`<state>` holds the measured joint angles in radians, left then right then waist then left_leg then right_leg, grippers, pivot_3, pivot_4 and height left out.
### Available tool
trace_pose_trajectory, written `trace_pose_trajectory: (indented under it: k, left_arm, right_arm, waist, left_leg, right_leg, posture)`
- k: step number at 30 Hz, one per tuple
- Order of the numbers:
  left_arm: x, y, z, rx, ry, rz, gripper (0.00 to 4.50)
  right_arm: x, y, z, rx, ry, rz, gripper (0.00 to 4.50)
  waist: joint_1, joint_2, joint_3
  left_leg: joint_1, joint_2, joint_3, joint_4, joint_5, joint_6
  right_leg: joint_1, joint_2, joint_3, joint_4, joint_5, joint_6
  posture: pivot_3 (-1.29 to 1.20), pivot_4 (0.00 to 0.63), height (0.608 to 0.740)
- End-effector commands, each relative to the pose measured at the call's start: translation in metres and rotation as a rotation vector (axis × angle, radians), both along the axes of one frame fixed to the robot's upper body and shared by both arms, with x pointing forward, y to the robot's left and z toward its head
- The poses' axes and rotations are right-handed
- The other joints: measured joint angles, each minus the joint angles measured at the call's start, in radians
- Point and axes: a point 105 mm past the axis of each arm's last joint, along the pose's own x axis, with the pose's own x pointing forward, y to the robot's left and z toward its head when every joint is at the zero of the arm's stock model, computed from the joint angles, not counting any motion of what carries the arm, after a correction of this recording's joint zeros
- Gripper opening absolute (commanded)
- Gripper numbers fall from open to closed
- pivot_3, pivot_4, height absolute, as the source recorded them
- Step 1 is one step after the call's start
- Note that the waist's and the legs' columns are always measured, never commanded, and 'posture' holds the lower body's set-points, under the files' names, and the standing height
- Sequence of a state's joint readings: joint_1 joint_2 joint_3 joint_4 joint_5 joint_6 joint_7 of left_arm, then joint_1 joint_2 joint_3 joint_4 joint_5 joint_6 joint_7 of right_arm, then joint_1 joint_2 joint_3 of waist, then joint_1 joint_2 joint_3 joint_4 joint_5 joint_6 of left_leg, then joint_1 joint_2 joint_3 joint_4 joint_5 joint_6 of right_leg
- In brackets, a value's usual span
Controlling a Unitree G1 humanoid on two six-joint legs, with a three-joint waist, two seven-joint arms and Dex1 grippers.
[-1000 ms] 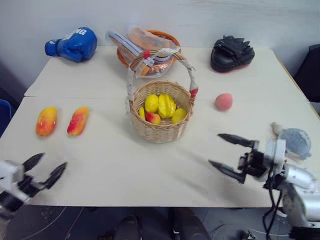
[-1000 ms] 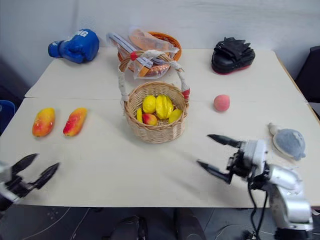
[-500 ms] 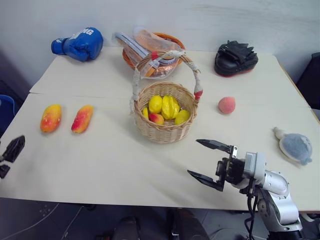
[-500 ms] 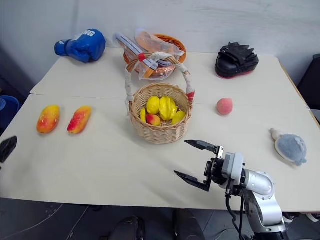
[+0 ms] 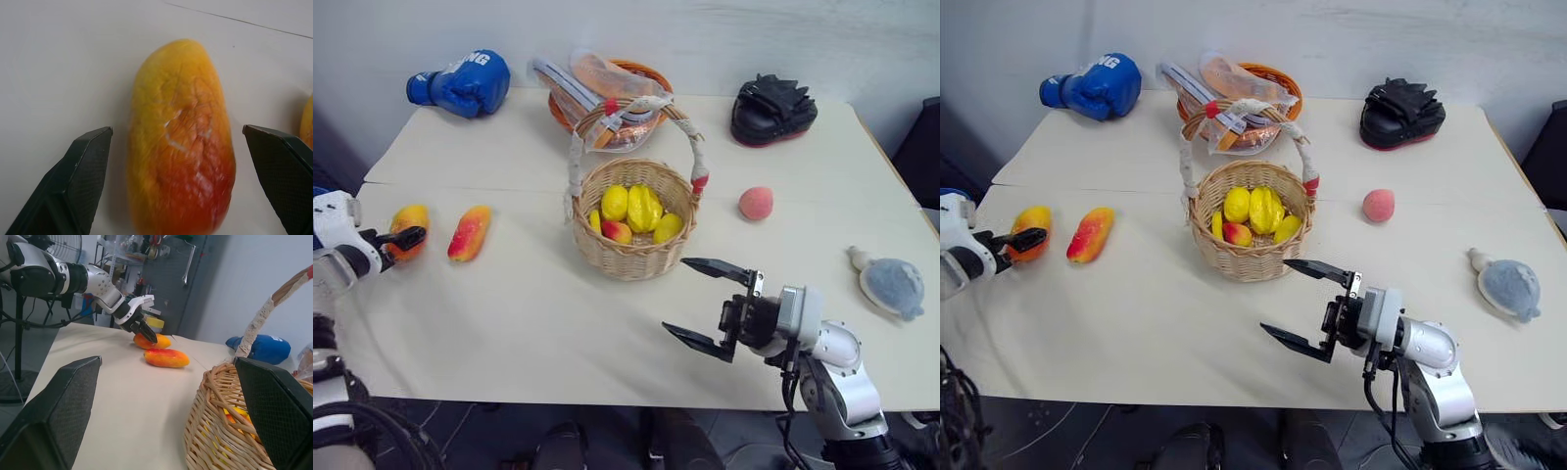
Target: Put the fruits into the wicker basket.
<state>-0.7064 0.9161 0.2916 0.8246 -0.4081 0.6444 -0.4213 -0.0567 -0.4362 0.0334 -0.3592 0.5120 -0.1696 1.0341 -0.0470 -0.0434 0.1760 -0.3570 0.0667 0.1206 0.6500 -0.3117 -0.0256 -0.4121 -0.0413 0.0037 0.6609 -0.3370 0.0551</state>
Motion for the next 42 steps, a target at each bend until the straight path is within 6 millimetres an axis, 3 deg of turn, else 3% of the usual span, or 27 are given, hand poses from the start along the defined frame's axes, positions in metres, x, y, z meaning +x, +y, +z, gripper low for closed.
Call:
trace_pose_trajectory:
  k: [1,5,9,11,12,14,17,19,21,24,29,32,34,38,42]
  left_arm:
    - [0.002,0.007,0.006,0.031,-0.011,0.008,3.92]
    - [0.000,0.014,0.008,0.035,-0.031,0.018,2.77]
    - [-0.012,0.022,0.056,0.056,-0.299,-0.052,2.72]
    - [-0.024,0.018,0.070,0.070,-0.393,-0.131,2.72]
    - [-0.032,0.003,0.082,0.118,-0.459,-0.266,2.72]
    - [-0.058,-0.050,0.103,0.195,-0.601,-0.650,2.72]
    - [-0.072,-0.103,0.092,0.234,-0.499,-0.959,2.72]
    - [-0.072,-0.155,0.082,0.291,-0.442,-1.192,2.72]
    - [-0.068,-0.190,0.080,0.353,-0.451,-1.313,2.72]
    - [-0.050,-0.243,0.099,0.308,-0.577,-1.372,2.72]
    - [-0.021,-0.300,0.099,0.223,-0.534,-1.350,2.72]
    - [-0.014,-0.312,0.092,0.221,-0.484,-1.339,2.72]
    - [-0.007,-0.312,0.086,0.248,-0.452,-1.317,3.42]
    - [-0.002,-0.305,0.095,0.260,-0.530,-1.251,4.46]
    - [-0.019,-0.279,0.101,0.239,-0.617,-1.247,4.46]
  right_arm:
    - [-0.003,0.000,0.013,0.001,-0.052,-0.026,4.50]
    - [0.000,0.000,0.018,-0.001,-0.052,-0.056,4.50]
    - [-0.002,-0.005,0.027,0.006,-0.061,-0.101,4.50]
    - [-0.002,-0.009,0.029,0.008,-0.060,-0.133,4.50]
    - [-0.002,-0.014,0.029,0.011,-0.063,-0.164,4.50]
    - [0.000,-0.029,0.032,0.015,-0.068,-0.236,4.50]
    - [0.004,-0.049,0.037,0.033,-0.062,-0.336,4.50]
    - [0.004,-0.066,0.033,0.005,-0.046,-0.396,4.50]
    - [0.005,-0.078,0.031,-0.006,-0.037,-0.445,4.50]
    - [0.006,-0.087,0.028,-0.008,-0.030,-0.498,4.50]
    - [0.002,-0.084,0.021,-0.015,-0.011,-0.503,4.50]
    - [-0.002,-0.083,0.018,-0.011,-0.005,-0.516,4.50]
    - [-0.005,-0.082,0.016,-0.007,-0.001,-0.521,4.50]
    - [-0.010,-0.080,0.014,0.012,-0.004,-0.530,4.50]
    - [-0.009,-0.076,0.013,0.013,-0.006,-0.499,4.50]
  waist:
    - [0.000,0.000,0.000]
    - [0.002,0.000,0.000]
    - [0.000,-0.001,0.000]
    - [0.000,-0.002,0.000]
    - [0.000,-0.002,0.000]
    - [0.003,-0.001,0.000]
    - [0.022,-0.001,0.000]
    - [0.036,0.001,0.001]
    - [0.045,0.002,0.001]
    - [0.048,0.002,0.001]
    - [0.025,0.002,0.001]
    - [0.012,0.003,0.002]
    - [0.011,0.004,0.002]
    - [0.017,0.004,0.002]
    - [0.013,0.005,0.002]
  left_leg:
    - [0.000,0.000,0.000,0.000,0.000,0.000]
    - [0.000,0.000,0.000,0.000,0.000,0.000]
    - [0.000,0.001,0.000,0.000,0.000,0.000]
    - [0.000,0.002,-0.001,0.000,0.001,-0.001]
    - [0.000,0.002,-0.001,-0.001,0.001,-0.001]
    - [0.000,0.002,-0.002,-0.001,0.001,-0.002]
    - [0.000,0.000,-0.003,0.000,0.000,0.000]
    - [0.001,-0.002,-0.004,0.000,0.000,0.002]
    - [0.002,-0.003,-0.003,-0.001,-0.001,0.008]
    - [0.002,-0.003,-0.003,0.001,0.000,0.009]
    - [0.002,-0.002,0.001,0.002,0.002,0.005]
    - [0.001,-0.001,0.001,0.000,0.004,0.002]
    - [0.001,0.000,0.000,0.000,0.004,0.000]
    - [0.002,0.000,-0.001,0.001,0.006,-0.002]
    - [0.002,0.000,-0.001,0.001,0.005,-0.001]
  right_leg:
    - [0.000,0.000,0.000,0.000,0.000,0.000]
    - [-0.001,0.000,0.000,0.001,0.000,0.000]
    - [-0.001,-0.001,-0.001,0.001,0.000,0.000]
    - [-0.001,-0.001,-0.003,0.002,0.000,0.000]
    - [-0.001,-0.001,-0.003,0.001,0.000,0.000]
    - [-0.001,-0.002,-0.003,0.001,0.000,0.000]
    - [0.001,-0.004,-0.004,0.000,-0.001,-0.001]
    - [0.004,-0.006,-0.004,-0.001,-0.001,-0.001]
    - [0.006,-0.007,-0.003,-0.002,0.000,0.000]
    - [0.008,-0.004,-0.002,-0.002,0.002,0.003]
    - [0.006,0.001,0.003,-0.002,0.003,0.005]
    - [0.002,0.003,0.005,-0.002,0.002,0.005]
    - [0.001,0.005,0.006,-0.001,0.002,0.005]
    - [0.001,0.006,0.006,0.001,0.002,0.004]
    - [0.002,0.005,0.006,0.001,0.002,0.004]
  posture:
    - [0.00,0.150,0.740]
    - [0.00,0.150,0.740]
    - [0.00,0.150,0.740]
    - [0.00,0.150,0.740]
    - [0.00,0.150,0.740]
    - [0.00,0.150,0.740]
    - [0.00,0.150,0.740]
    - [0.00,0.150,0.740]
    - [0.00,0.150,0.740]
    - [0.00,0.150,0.740]
    - [0.00,0.150,0.740]
    - [0.00,0.150,0.740]
    - [0.00,0.150,0.740]
    - [0.00,0.150,0.740]
    - [0.00,0.150,0.740]
